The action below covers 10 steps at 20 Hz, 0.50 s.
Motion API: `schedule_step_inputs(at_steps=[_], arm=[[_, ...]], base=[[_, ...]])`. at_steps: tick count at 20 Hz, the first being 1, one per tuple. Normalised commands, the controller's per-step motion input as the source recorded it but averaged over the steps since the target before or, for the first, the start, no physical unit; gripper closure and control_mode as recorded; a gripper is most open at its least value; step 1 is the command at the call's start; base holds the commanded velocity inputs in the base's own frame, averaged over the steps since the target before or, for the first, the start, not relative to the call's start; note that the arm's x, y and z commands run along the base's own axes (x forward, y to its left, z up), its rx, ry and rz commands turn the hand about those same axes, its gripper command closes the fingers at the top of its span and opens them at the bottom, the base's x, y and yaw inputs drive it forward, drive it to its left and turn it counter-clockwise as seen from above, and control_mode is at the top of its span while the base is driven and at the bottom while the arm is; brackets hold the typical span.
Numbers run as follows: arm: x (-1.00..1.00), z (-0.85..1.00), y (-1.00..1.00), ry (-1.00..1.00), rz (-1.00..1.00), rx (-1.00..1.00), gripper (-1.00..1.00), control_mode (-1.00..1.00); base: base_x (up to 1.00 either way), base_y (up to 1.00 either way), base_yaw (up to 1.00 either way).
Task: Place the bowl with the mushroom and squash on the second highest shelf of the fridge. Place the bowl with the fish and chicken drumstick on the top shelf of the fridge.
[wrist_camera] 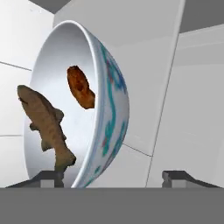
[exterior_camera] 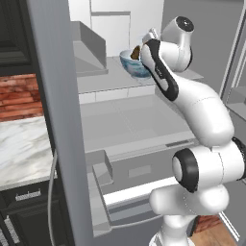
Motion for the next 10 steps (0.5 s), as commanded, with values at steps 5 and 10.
schedule_step_inputs(at_steps=[5,10], arm=[[-1.00,0.59,-0.28,-0.01,0.01,0.00,-1.00,-1.00],[-1.00,-0.61,-0.17,0.03,0.06,-0.10,-1.00,-1.00]], base=[[0.00,0.00,0.00],[0.00,0.00,0.00]])
